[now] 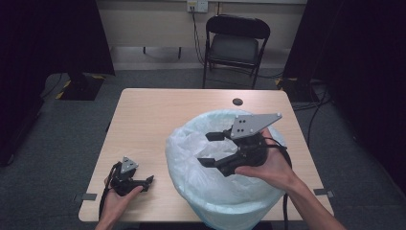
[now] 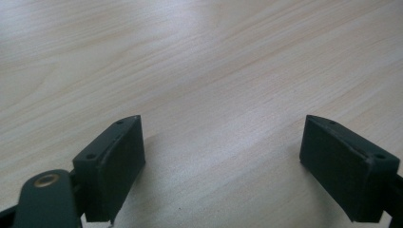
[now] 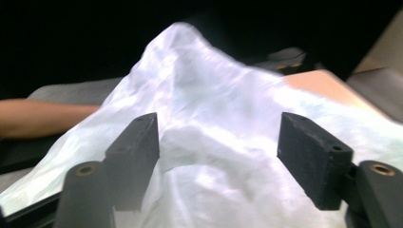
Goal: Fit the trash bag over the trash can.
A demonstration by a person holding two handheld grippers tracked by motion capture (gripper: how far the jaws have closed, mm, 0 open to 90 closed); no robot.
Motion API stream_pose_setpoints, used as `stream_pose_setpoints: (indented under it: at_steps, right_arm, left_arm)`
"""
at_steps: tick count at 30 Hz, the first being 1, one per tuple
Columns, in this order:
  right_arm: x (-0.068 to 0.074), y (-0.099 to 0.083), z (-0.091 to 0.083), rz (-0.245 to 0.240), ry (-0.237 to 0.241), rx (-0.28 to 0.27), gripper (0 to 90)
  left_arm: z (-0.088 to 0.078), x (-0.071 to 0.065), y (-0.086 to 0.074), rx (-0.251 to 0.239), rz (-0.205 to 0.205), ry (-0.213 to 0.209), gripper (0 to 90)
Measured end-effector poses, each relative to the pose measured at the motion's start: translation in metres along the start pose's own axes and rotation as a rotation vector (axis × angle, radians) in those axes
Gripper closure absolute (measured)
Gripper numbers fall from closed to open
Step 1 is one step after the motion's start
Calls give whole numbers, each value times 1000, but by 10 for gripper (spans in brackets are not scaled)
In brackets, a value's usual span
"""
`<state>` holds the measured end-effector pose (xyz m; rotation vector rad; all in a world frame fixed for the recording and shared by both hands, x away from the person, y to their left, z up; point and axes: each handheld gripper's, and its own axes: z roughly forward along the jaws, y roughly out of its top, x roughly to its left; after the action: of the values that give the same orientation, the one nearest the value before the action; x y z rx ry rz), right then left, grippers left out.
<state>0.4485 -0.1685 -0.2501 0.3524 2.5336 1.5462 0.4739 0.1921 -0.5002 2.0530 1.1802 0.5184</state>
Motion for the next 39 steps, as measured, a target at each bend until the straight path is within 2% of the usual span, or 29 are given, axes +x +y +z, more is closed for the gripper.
stream_pose_setpoints:
  at_steps: [2,5,6,7,8,10,14,16,17,18,19,21,23,24,26,28,29,31,34,36,39]
  right_arm:
    - [2,-2,4,5,32,38,321]
    - [6,-7,13,-25,77,137,328]
    - [6,-7,13,-25,77,137,328]
    - [9,-11,19,-41,106,210,326]
    - [10,-13,22,-48,112,245,327]
    - [11,-17,29,-41,98,318,330]
    - [12,-25,40,-43,103,440,349]
    - [12,-29,46,-41,119,499,352]
    - [12,-32,50,-38,123,546,354]
    - [12,-32,50,-38,123,546,354]
    - [14,-37,57,-49,113,633,354]
    - [15,-43,64,-60,126,705,381]
    - [18,-50,69,-97,135,787,380]
    - [19,-53,71,-118,135,809,380]
    - [19,-57,72,-119,141,848,380]
    - [19,-58,73,-124,129,864,379]
    - [17,-60,74,-145,98,888,379]
    - [16,-59,73,-164,90,871,375]
    - [14,-50,68,-138,71,788,357]
    - [12,-43,65,-143,58,726,342]
    - [7,-32,58,-108,51,618,320]
  left_arm:
    - [0,0,0,0,0,0,147]
    - [0,0,0,1,0,1,147]
    - [0,0,0,1,0,1,147]
    - [0,0,0,0,-1,1,147]
    - [0,0,0,1,0,1,147]
    - [0,0,0,0,0,1,147]
    - [0,0,0,0,-2,2,147]
    - [0,0,0,0,-3,2,147]
    - [0,0,0,0,-3,2,147]
    - [0,0,0,0,-4,2,147]
    - [0,0,0,0,-4,2,148]
    - [0,0,-1,-3,-8,5,150]
    - [-1,0,-1,-1,-4,4,152]
    - [-1,0,-1,-2,-7,5,152]
    - [-1,0,-1,-3,-6,4,152]
    - [-1,0,-1,-1,-4,4,152]
    - [-1,0,-1,-2,-6,4,152]
    - [-1,0,-1,-3,-6,4,152]
    - [-1,0,-1,-2,-6,4,152]
    - [-1,0,-1,-3,-7,4,152]
    - [-1,0,-1,-5,-9,4,152]
